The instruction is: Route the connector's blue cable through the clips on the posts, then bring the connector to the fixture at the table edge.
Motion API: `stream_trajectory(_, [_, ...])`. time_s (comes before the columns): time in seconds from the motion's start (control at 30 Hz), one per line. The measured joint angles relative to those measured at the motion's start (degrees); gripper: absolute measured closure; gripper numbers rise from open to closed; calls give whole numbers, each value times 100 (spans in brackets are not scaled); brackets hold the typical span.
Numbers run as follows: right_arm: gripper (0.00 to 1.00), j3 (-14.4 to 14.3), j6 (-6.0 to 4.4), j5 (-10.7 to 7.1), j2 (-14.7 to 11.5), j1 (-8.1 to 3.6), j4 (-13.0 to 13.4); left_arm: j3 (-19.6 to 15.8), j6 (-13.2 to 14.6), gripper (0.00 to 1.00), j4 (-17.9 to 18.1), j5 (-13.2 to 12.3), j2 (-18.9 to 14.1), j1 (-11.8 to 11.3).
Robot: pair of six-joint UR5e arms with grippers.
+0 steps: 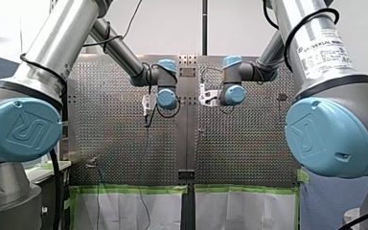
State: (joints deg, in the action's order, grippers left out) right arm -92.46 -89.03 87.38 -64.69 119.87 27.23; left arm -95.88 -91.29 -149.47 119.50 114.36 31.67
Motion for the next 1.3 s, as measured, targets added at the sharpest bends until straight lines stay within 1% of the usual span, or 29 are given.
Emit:
stream_trajectory(0.13, [100, -127, -9, 26, 2, -30, 77, -53, -9, 100, 79, 3, 17, 61])
stream_trajectory(0.37, [100, -417, -35, 34, 10, -59, 346, -228, -17, 100, 238, 4, 32, 171])
stream_trajectory(0.53, [100, -465, -37, 34, 13, -63, 364, -309, -5, 100, 337, -1, 206, 237])
stream_trajectory(0.63, [100, -471, -36, 31, 13, -65, 355, -319, -46, 100, 428, -6, 335, 290])
stream_trajectory(0.83, [100, -526, -29, 33, 18, -63, 322, -316, -101, 100, 552, -16, 449, 400])
stream_trajectory(0.97, [100, -645, -23, 40, 20, -61, 364, -306, -97, 100, 577, -7, 571, 456])
stream_trajectory(1.1, [100, -764, -16, 45, 21, -72, 417, -300, -124, 100, 693, -6, 744, 522])
stream_trajectory(1.23, [100, -868, -6, 92, 21, -86, 434, -255, -143, 100, 763, -20, 799, 567])
stream_trajectory(1.3, [100, -948, -12, 110, 21, -93, 484, -235, -143, 100, 780, -20, 806, 583])
